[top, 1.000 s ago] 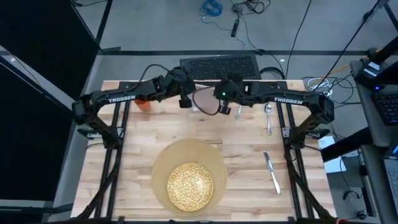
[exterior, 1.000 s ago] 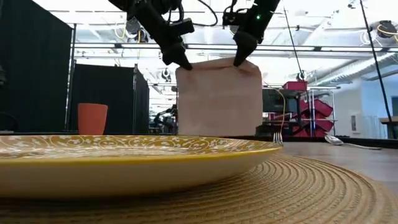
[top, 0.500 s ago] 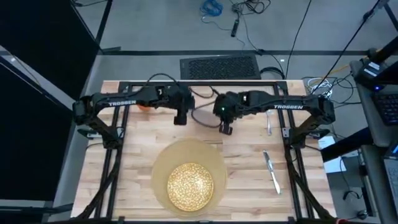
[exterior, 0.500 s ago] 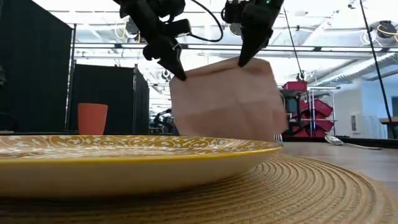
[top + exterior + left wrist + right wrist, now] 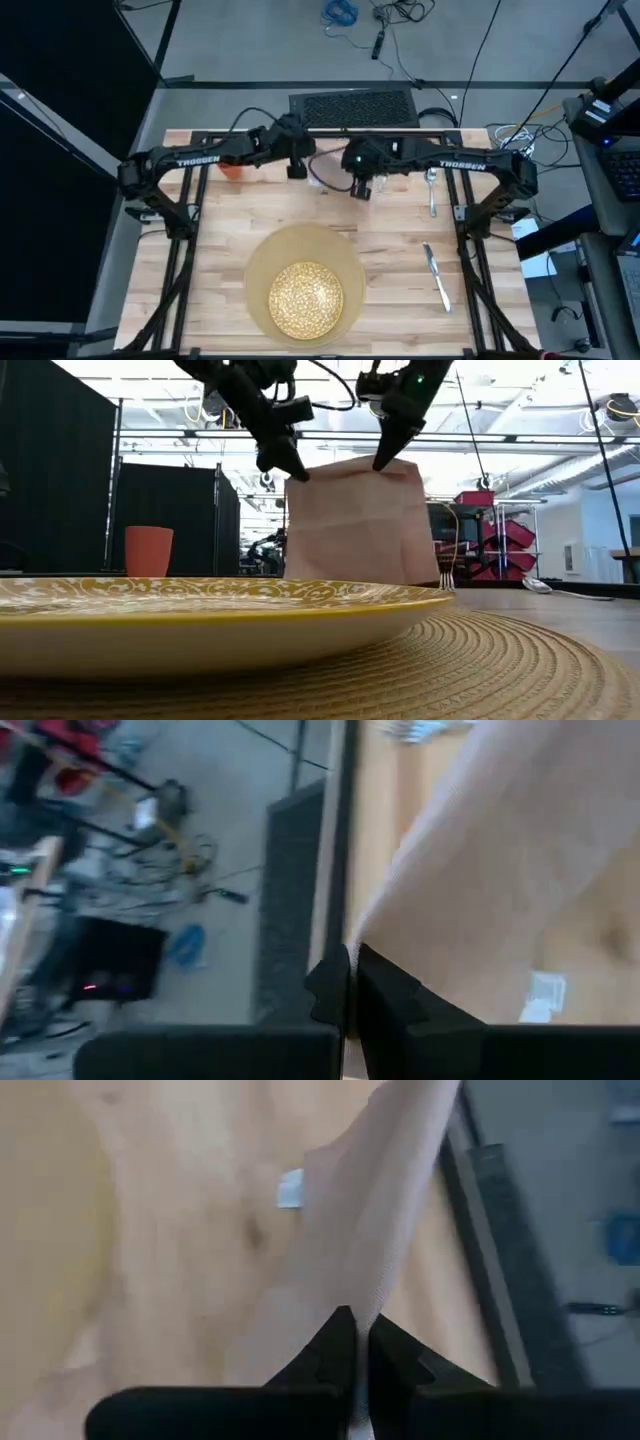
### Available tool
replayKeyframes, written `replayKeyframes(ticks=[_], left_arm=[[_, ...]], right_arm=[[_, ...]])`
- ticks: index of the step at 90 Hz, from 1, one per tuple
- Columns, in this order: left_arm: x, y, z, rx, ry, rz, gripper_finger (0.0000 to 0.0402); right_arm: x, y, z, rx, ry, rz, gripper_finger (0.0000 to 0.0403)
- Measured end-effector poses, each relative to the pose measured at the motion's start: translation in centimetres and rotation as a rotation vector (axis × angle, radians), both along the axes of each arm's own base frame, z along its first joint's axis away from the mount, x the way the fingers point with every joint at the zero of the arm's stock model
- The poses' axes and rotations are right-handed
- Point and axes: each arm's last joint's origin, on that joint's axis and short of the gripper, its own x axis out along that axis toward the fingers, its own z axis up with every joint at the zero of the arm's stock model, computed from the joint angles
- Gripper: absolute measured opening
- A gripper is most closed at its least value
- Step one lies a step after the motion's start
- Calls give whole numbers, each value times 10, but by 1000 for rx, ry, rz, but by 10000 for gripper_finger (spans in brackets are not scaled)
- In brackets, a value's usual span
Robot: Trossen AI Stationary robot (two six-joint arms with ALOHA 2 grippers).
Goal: Set table place
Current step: Fold the light orange napkin on the table
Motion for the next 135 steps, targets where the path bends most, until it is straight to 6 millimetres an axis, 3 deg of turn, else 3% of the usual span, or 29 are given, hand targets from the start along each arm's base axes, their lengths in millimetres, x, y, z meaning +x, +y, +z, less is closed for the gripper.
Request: replayKeyframes(ticks=[17, 30, 62, 74, 86, 119, 135], left_arm=[[-4, 17, 7, 54, -60, 53, 0], [-9, 16, -1, 9, 18, 56, 0], [-6, -18, -22, -189, 126, -38, 0], [0, -29, -27, -190, 144, -69, 0], [1, -34, -27, -197, 140, -62, 0], [-3, -35, -32, -264, 174, -39, 0], [-7, -27, -33, -279, 187, -18, 0]], right_arm=[[0, -22, 5, -60, -57, -23, 0], [-2, -26, 4, -34, -56, -39, 0], [0, 9, -21, 332, -40, 49, 0], [0, 16, -35, 364, -18, 42, 4], [1, 18, -41, 367, -28, 54, 32], [9, 12, -34, 278, -136, -21, 153], [15, 34, -36, 264, -137, -21, 163]])
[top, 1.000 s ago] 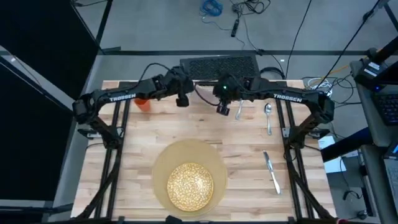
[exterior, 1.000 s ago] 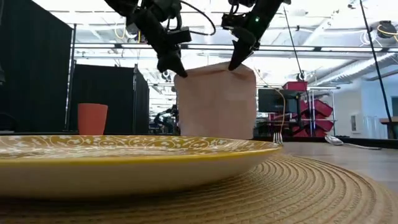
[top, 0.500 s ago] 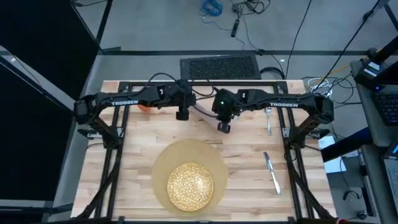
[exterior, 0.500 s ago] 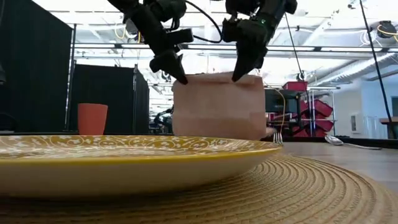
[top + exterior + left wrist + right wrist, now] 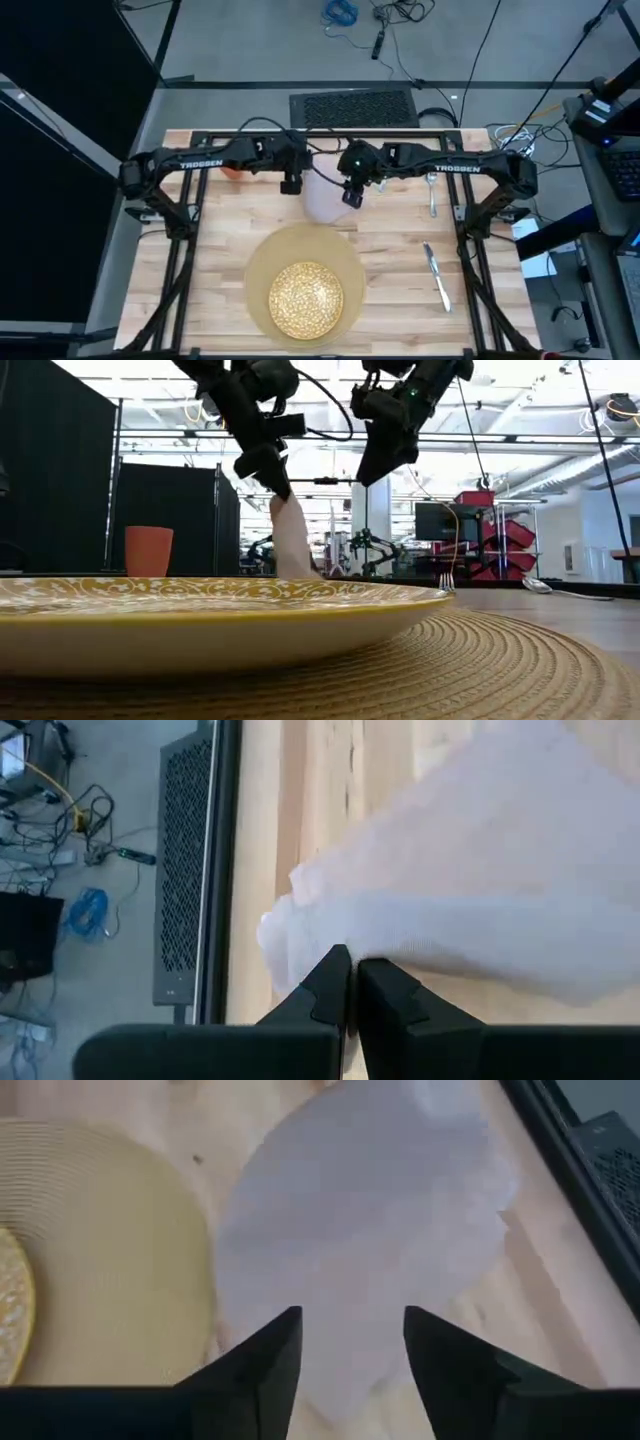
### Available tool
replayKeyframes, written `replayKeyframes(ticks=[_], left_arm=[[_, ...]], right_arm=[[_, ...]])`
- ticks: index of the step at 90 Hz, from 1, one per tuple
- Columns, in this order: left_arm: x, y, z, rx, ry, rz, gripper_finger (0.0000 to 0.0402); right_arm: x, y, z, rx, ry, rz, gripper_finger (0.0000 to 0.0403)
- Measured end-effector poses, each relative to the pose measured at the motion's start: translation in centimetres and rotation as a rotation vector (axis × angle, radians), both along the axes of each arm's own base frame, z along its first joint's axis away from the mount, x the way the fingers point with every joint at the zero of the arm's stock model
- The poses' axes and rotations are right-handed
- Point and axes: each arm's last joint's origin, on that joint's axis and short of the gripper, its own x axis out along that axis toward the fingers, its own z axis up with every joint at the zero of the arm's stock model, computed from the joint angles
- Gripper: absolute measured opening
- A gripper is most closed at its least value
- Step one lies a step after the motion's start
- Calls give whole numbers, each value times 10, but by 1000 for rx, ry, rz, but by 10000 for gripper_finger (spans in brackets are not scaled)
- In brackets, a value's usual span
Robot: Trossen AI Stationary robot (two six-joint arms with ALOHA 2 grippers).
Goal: Set table place
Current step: Fold the light orange napkin on the table
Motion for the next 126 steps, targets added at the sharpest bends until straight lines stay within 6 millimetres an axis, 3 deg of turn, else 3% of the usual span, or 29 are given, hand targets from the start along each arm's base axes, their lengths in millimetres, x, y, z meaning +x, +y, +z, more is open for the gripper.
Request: replayKeyframes(ticks=[21, 39, 54, 69, 90, 109, 126], left_arm=[[-10, 3, -12, -89, 116, 4, 0], [-13, 0, -31, -190, 258, -7, 0], [-11, 0, -46, -236, 326, 2, 0], [-11, 0, -55, -259, 380, 4, 0], [-14, 2, -56, -184, 430, 80, 0], [-25, -3, -57, -239, 527, 142, 0], [-28, -13, -57, -231, 629, 50, 0]], right_arm=[[24, 51, -24, -173, 26, 12, 153], [35, 63, -53, -149, 99, 8, 150], [42, 50, -78, -174, 191, 16, 148], [43, 22, -91, -190, 255, -11, 148], [20, -17, -101, -145, 417, -99, 147], [2, -23, -122, -88, 428, -113, 147], [-2, -22, -134, -94, 383, -116, 147]])
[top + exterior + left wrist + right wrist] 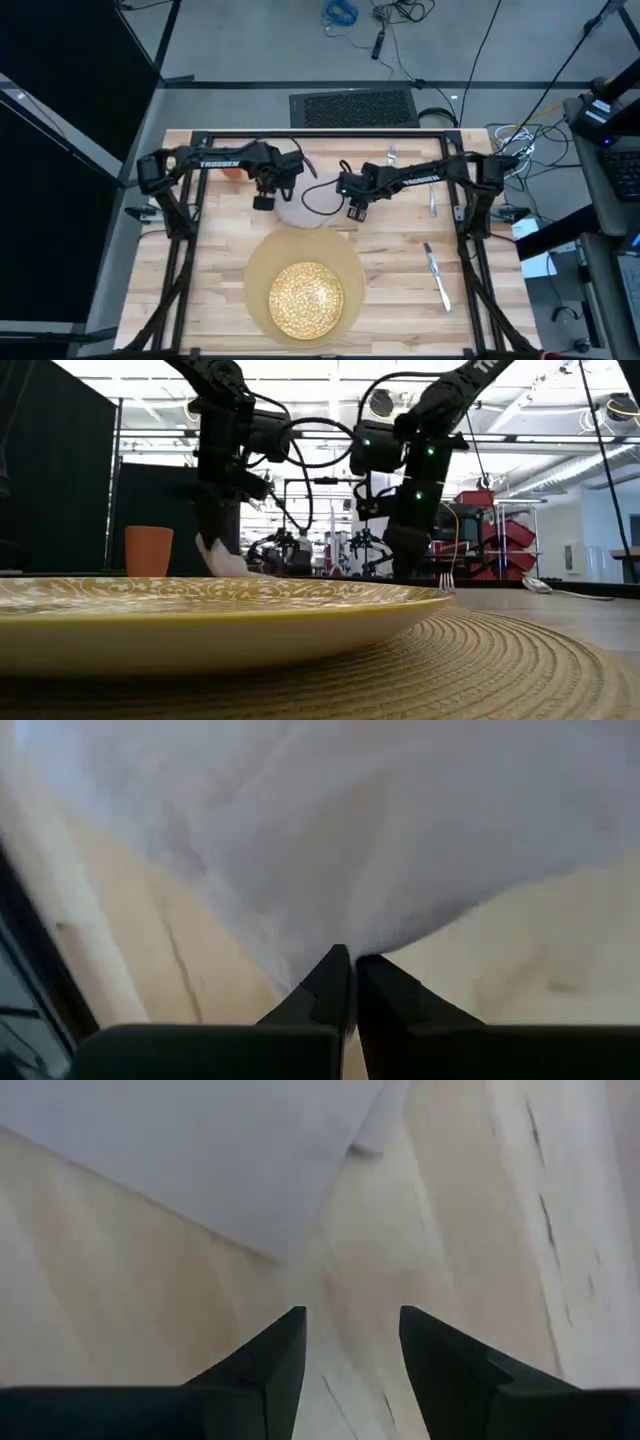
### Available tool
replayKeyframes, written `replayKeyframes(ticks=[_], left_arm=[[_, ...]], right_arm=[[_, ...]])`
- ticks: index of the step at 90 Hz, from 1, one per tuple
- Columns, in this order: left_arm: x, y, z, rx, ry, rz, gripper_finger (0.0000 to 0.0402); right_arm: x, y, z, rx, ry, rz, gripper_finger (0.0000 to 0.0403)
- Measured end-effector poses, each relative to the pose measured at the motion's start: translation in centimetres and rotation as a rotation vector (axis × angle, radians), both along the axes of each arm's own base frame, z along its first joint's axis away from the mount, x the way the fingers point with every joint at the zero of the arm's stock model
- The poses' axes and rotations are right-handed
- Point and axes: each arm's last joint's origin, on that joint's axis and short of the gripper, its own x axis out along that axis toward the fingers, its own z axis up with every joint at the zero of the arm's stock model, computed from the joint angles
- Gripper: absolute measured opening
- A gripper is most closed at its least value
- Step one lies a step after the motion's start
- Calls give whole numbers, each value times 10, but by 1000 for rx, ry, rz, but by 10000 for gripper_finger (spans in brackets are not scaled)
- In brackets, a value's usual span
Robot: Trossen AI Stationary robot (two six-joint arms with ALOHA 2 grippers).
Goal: Set table place
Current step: Fold the light orange napkin on the table
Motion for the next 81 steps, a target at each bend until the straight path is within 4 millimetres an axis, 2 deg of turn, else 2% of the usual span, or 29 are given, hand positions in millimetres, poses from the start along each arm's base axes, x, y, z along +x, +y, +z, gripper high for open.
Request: replayKeyframes(ticks=[35, 44, 56, 73, 81], left_arm=[[3, 1, 1, 21, -39, 2, 0], [8, 5, 2, 126, -59, 2, 0], [6, 8, 8, 260, 11, -12, 0], [-3, 6, 9, 264, 89, 65, 0], [-1, 6, 9, 261, 56, 95, 0]], right_arm=[[3, 0, 0, 33, -36, 33, 147], [2, 0, 0, 34, -32, 33, 147], [2, 0, 0, 35, -24, 34, 147], [-1, 1, -1, 42, 9, 36, 147], [-1, 1, -1, 40, 11, 40, 147]])
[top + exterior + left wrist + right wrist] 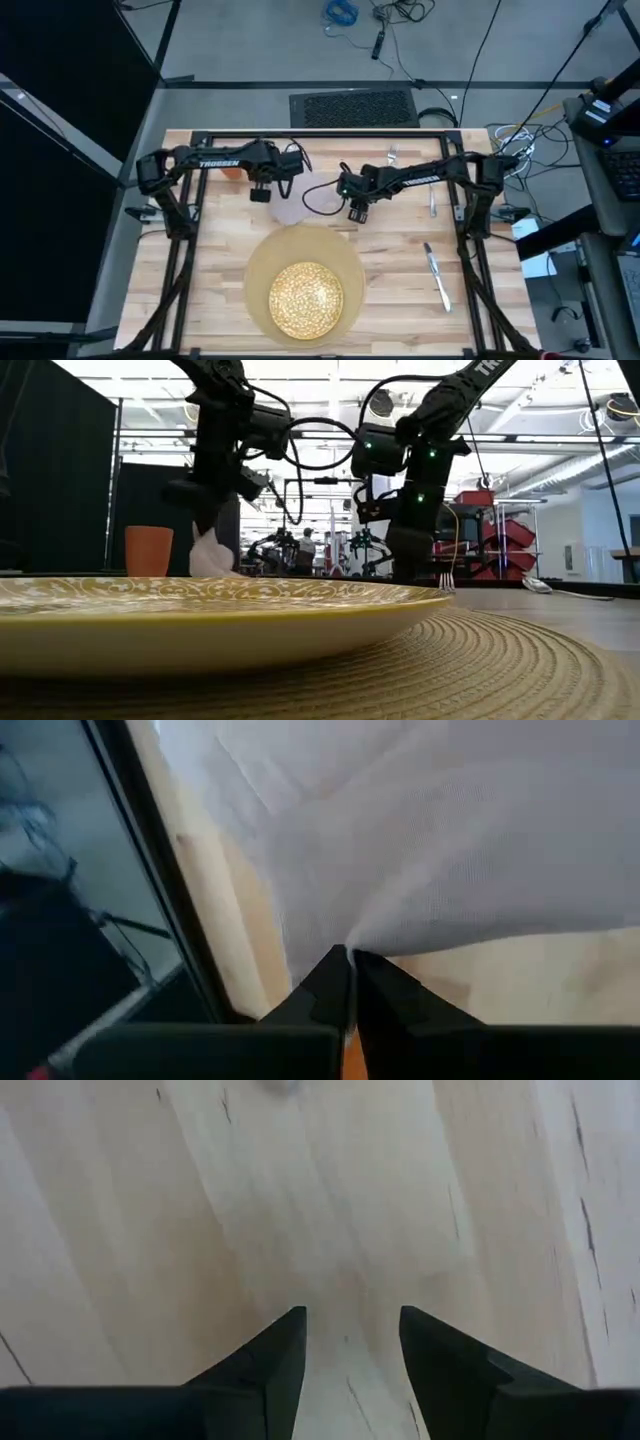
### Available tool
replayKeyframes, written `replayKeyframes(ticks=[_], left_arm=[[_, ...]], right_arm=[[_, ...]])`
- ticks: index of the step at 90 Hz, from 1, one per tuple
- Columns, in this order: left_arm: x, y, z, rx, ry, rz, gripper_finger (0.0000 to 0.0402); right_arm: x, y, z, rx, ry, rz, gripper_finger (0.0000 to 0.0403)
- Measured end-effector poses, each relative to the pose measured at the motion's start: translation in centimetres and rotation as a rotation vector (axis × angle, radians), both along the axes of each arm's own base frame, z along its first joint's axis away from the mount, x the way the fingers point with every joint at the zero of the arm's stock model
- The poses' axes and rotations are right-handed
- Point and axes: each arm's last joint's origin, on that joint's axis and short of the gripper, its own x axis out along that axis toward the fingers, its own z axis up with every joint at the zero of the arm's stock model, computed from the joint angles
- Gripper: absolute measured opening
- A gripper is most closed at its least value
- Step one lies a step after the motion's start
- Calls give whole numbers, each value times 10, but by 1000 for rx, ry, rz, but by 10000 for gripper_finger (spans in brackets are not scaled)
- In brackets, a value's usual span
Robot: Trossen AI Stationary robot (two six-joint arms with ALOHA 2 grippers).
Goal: Set table place
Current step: Fold the light orange napkin on the table
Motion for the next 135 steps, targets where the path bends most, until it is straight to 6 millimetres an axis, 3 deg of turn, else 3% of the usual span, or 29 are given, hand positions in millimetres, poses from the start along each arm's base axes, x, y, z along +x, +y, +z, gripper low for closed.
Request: replayKeyframes(ticks=[16, 32, 44, 58, 80, 98, 115, 123, 135], left_arm=[[12, -3, -1, -142, -160, -15, 8], [14, -4, -1, -147, -185, -20, 58], [12, 0, 0, 23, -131, 19, 102], [-1, 6, 5, 288, 60, 41, 126], [-6, 7, 13, 347, 94, 101, 130], [-11, 2, 54, 301, -256, 224, 130], [-33, -15, 110, 114, -737, 284, 130], [-45, -25, 121, 81, -870, 251, 130], [-58, -35, 121, 88, -1001, 218, 130]], right_arm=[[1, 0, 0, -4, -4, 6, 147], [0, 0, 0, -3, -2, 5, 147], [0, 0, 0, -3, -2, 5, 147], [0, 0, 0, -5, 1, 14, 147], [8, -1, 3, -9, -78, 68, 147], [22, -9, 9, 74, -274, 155, 147], [28, -38, 21, 211, -520, 193, 122], [26, -55, 24, 231, -586, 164, 98], [22, -74, 27, 261, -659, 130, 64]])
